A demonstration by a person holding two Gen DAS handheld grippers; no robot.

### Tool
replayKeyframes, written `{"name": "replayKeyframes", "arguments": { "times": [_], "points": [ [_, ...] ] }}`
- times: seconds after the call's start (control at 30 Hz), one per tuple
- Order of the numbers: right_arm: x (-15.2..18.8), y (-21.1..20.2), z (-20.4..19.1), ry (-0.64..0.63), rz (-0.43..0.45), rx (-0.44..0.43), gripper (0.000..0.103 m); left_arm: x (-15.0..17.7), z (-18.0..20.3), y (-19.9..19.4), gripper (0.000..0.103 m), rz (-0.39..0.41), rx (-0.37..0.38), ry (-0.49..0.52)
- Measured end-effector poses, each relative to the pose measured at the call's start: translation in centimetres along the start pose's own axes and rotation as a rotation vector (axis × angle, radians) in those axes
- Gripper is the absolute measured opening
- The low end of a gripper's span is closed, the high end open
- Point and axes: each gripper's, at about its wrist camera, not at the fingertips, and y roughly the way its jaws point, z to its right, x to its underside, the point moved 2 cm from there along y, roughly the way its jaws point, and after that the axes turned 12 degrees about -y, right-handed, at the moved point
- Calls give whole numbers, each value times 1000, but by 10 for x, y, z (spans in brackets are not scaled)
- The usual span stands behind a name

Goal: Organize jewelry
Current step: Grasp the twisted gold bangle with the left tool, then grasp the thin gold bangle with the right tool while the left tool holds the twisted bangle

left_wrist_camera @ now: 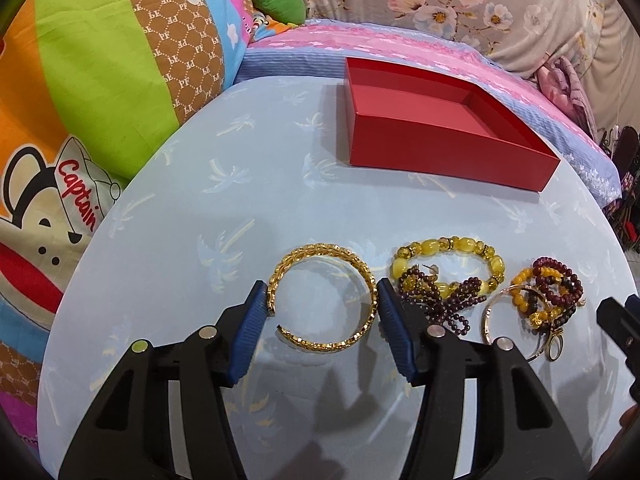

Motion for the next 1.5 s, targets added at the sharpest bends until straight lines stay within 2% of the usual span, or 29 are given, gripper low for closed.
{"name": "replayKeyframes", "arguments": {
  "times": [0.2, 0.43, 0.7, 0.93, 0.97, 1.03, 1.1, 1.27, 1.5],
  "points": [
    [4, 7, -30, -62, -26, -59, 80, 3, 0, -4, 53, 3, -1, 0],
    [5, 11, -61, -135, -39, -90, 80, 7, -11, -9, 53, -9, -11, -14],
    [4, 31, -80, -174, -98, -72, 80, 4, -16, -12, 53, -10, -9, -9],
    [1, 39, -90, -237, -114, 7, 78, 7, -17, -7, 53, -33, -5, -14],
    [1, 40, -91, -243, -112, 18, 77, 7, -17, -7, 53, -33, -6, -13],
    [-1, 40, -90, -244, -104, 28, 66, 7, -17, -7, 53, -33, -6, -10],
    [-2, 39, -88, -246, -99, 40, 60, 8, -16, -7, 53, -34, -5, -8],
    [-2, 37, -82, -228, -97, 23, 60, 8, -14, -8, 53, -35, -1, -6],
    [-4, 18, -62, -145, -64, -46, 60, 9, -6, -21, 53, -16, 15, 4]
  ]
}}
